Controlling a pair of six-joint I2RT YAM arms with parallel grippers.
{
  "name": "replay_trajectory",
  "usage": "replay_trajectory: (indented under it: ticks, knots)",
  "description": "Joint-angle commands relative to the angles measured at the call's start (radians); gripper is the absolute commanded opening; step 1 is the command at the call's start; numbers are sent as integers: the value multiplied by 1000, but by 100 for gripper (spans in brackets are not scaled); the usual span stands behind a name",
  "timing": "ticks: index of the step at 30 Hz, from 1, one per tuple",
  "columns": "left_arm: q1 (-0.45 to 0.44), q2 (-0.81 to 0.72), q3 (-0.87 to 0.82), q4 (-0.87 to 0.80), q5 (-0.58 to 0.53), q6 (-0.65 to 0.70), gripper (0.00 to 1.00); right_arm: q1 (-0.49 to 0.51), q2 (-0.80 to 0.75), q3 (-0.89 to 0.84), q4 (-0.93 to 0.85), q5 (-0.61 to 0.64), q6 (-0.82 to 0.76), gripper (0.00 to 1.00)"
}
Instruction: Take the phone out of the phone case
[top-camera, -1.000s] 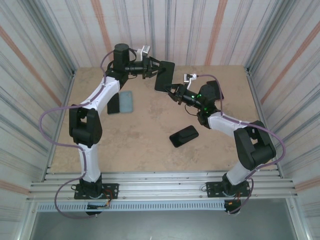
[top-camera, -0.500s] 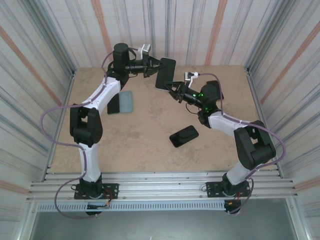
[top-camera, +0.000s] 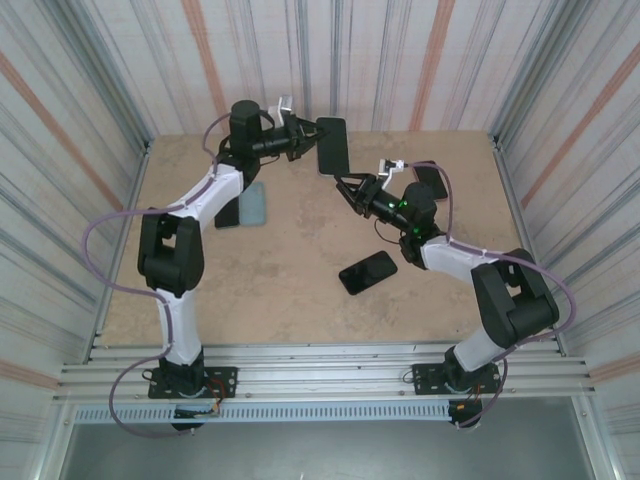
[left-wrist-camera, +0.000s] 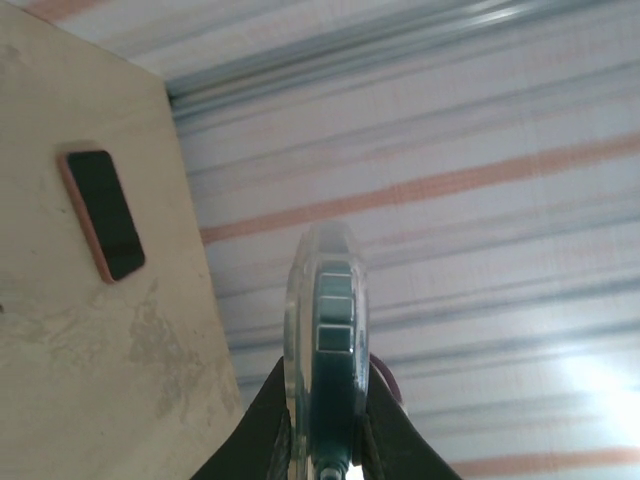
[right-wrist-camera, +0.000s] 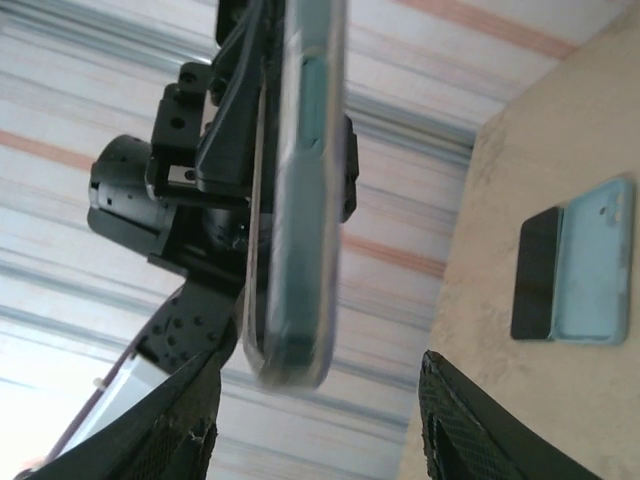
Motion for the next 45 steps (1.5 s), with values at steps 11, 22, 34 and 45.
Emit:
replay_trajectory:
  ticks: [11, 22, 34, 45]
  knots:
    - [-126, -262, -236, 156, -504, 63, 0, 74, -26, -70, 145, 184, -74, 48]
    - [-140, -282, -300, 246, -542, -12, 0, 77, 44, -31, 249, 202, 0, 29]
    - [-140, -294, -296, 222, -542, -39, 0, 75, 57, -25, 254, 190, -2, 10]
    - [-135, -338, -273, 167, -518, -140, 0, 65, 8, -57, 108, 167, -236, 2]
